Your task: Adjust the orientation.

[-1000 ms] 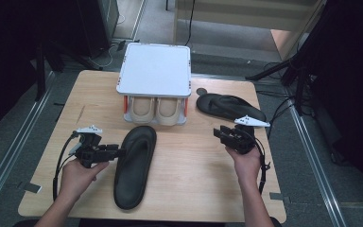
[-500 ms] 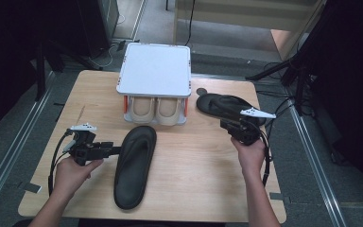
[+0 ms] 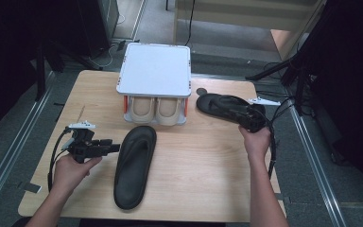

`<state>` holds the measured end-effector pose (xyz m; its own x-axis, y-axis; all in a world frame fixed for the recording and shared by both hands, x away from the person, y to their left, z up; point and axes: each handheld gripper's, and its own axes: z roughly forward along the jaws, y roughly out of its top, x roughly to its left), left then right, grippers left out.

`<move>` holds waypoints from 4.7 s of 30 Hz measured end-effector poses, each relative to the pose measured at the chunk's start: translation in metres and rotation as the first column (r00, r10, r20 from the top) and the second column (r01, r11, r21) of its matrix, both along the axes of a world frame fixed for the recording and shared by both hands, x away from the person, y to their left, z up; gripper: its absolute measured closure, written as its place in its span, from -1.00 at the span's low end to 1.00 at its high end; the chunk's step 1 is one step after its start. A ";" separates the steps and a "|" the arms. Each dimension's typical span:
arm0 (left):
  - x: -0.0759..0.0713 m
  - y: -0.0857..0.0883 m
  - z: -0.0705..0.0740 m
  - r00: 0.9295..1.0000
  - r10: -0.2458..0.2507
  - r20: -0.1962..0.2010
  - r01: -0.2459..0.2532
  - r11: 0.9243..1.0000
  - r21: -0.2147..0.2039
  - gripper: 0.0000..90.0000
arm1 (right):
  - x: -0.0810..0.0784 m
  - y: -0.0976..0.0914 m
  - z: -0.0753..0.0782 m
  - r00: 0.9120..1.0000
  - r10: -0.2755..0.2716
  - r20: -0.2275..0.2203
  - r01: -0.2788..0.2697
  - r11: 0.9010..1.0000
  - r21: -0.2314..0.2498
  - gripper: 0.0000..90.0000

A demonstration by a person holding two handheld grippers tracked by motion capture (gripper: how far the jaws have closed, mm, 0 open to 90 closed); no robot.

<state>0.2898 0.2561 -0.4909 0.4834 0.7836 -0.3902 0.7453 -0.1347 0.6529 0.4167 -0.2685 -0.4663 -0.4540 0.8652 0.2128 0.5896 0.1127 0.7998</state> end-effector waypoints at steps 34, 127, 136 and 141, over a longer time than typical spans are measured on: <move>-0.015 0.010 -0.005 0.999 0.028 0.032 -0.029 0.999 0.023 0.02 | 0.045 -0.047 -0.037 0.987 -0.139 -0.081 0.132 0.987 -0.094 1.00; -0.003 0.005 -0.001 0.999 -0.021 0.031 0.020 0.999 0.043 -0.01 | 0.016 0.009 -0.029 0.987 -0.033 -0.157 0.031 0.999 -0.016 1.00; -0.006 0.009 -0.002 1.000 -0.004 0.027 0.003 0.999 0.043 -0.01 | 0.014 -0.020 -0.017 0.988 -0.102 -0.111 0.100 0.995 -0.024 0.85; -0.011 0.012 -0.004 1.000 0.008 0.023 -0.009 0.999 0.044 -0.01 | 0.019 -0.031 -0.018 0.986 -0.137 -0.097 0.136 0.991 -0.023 0.70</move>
